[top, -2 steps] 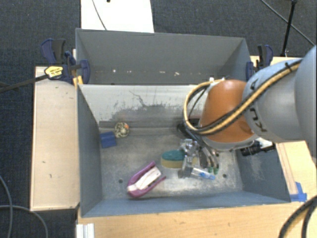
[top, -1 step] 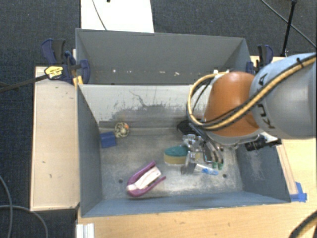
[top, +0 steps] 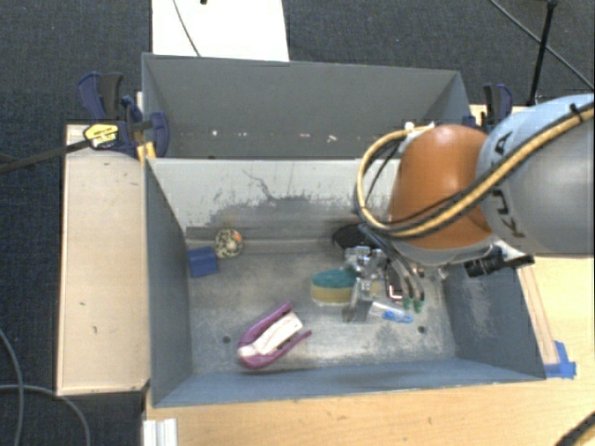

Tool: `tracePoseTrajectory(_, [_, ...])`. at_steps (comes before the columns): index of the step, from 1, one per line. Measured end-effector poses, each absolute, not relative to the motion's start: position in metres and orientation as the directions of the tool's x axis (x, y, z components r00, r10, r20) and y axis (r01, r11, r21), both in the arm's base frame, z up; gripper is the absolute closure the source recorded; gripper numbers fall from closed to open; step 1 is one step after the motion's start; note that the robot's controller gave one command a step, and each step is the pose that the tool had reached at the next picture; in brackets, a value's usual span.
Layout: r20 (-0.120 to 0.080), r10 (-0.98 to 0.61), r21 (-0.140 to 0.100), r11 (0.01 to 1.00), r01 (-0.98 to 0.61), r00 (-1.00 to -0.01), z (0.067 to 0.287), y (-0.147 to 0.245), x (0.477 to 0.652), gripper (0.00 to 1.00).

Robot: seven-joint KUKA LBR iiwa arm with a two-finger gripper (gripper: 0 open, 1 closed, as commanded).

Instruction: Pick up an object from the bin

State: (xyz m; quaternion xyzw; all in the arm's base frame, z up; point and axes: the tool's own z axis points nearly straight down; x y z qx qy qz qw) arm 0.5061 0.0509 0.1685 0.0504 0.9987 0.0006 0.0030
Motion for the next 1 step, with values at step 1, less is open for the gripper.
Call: tracePoseTrajectory(1, [-0.007,0.093,0.001,0.996,0.093,-0.996,0.1802,0.051,0.5072,1.0])
